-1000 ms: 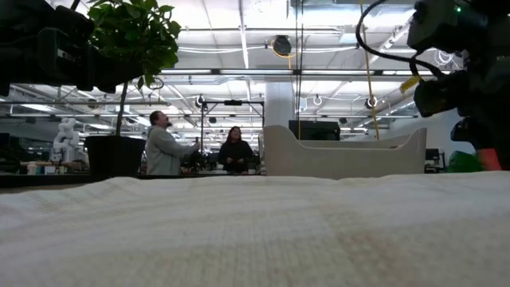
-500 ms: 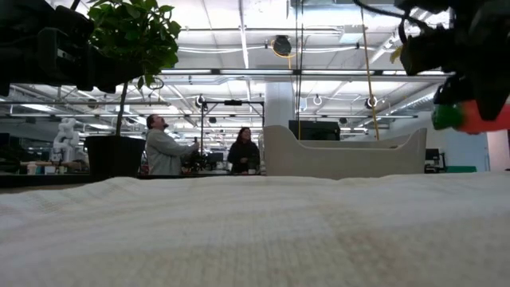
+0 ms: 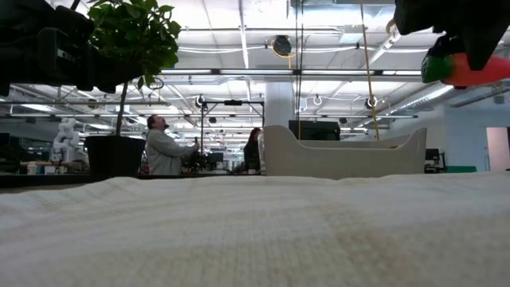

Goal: Pick and placing Produce into tupperware
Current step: Put the orange carrot into the gray bin

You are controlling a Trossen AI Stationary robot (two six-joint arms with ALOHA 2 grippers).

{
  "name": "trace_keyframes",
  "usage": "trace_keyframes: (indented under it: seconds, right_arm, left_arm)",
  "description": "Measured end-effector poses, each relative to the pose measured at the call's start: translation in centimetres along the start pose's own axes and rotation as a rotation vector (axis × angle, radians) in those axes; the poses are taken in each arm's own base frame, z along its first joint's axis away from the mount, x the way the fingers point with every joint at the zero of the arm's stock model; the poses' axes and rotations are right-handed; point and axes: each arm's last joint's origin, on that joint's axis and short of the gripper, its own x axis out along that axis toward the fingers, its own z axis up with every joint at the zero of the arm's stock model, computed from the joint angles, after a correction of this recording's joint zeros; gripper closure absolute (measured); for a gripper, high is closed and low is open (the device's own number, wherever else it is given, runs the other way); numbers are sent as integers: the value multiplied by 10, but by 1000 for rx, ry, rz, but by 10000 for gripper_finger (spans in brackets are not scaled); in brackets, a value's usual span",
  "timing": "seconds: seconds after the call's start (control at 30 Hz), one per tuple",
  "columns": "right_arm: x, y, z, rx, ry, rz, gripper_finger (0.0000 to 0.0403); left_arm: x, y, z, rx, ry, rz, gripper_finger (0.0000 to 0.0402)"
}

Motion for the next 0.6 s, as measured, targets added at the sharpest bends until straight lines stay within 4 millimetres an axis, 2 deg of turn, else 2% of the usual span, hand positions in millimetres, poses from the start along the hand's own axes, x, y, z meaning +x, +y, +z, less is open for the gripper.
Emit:
trace_keyframes:
  seconds: [0.37,0.6]
  right_arm:
    - [0,0,-1,-17,7,-4,248]
    - [-2,-6,8,-31,-51,10,248]
  left_arm:
    - [0,0,0,0,0,0,376]
    - [0,0,0,0,-1,0,376]
